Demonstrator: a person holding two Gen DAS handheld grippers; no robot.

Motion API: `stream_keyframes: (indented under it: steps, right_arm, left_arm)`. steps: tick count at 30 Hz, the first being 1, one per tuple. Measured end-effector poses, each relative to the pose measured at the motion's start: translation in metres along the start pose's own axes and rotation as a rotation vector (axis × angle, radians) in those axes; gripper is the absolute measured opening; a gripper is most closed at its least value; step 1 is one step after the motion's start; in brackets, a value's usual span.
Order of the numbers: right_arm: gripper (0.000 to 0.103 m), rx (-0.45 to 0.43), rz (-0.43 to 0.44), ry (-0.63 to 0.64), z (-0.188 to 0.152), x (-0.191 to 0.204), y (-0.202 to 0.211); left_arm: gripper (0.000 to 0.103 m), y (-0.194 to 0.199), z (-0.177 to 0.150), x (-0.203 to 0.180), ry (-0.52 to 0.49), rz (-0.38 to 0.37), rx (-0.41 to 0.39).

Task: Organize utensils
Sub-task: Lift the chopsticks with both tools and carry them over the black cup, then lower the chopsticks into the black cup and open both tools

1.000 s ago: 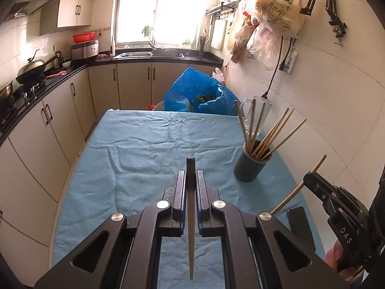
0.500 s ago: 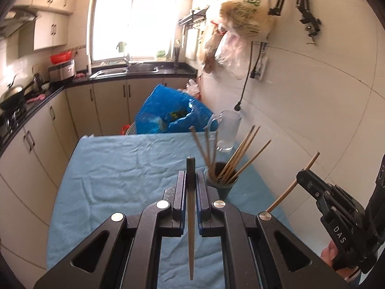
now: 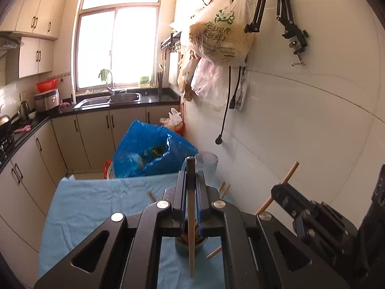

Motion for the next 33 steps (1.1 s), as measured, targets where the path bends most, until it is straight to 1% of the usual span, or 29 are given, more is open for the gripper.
stream_keyframes:
  steps: [3, 6, 8, 10, 12, 14, 18, 21, 28, 33]
  right_arm:
    - [0.007, -0.012, -0.004, 0.014, 0.008, -0.005, -0.013]
    - [0.007, -0.017, -0.008, 0.025, 0.011, -0.01, -0.027]
    - [0.007, -0.013, -0.019, 0.036, 0.009, -0.014, -0.038]
    - [0.007, -0.008, -0.007, 0.037, 0.006, -0.018, -0.046]
    - [0.008, 0.0, -0.011, 0.044, 0.003, -0.021, -0.054]
    - [0.007, 0.007, -0.01, 0.056, -0.002, -0.024, -0.06]
    - [0.007, 0.041, -0.023, 0.072, -0.017, -0.031, -0.074]
    - [0.007, 0.06, -0.029, 0.054, -0.027, -0.038, -0.077]
    - [0.007, 0.069, -0.034, 0.034, -0.034, -0.045, -0.077]
    - [0.007, 0.087, -0.035, 0.033, -0.039, -0.046, -0.08]
  left_arm:
    - [0.007, -0.019, 0.011, -0.01, 0.003, 0.024, -0.024]
    - [0.007, -0.035, 0.013, -0.016, 0.017, 0.039, -0.04]
    - [0.007, -0.051, 0.01, -0.019, 0.028, 0.052, -0.045]
    - [0.007, -0.063, 0.003, -0.02, 0.028, 0.071, -0.055]
    - [0.007, -0.072, -0.002, -0.018, 0.02, 0.081, -0.049]
    - [0.007, -0.081, -0.011, -0.014, 0.029, 0.065, -0.037]
    - [0.007, -0.091, -0.023, -0.006, 0.039, 0.051, -0.027]
    - [0.007, -0.097, -0.029, 0.0, 0.048, 0.051, -0.006]
    - [0.007, -0.103, -0.038, 0.009, 0.066, 0.047, 0.019]
    - [0.007, -0.107, -0.045, 0.011, 0.059, 0.043, 0.032]
Point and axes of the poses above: each gripper's, at about its wrist camera, not at the fingertips, and y roughly against the way its jaws point, x to its left, z to its top, the point moved 2 cm from there along -y, roughly the way its jaws point, and after that the axes turned 15 degrees about z, right-handed, at the moved point
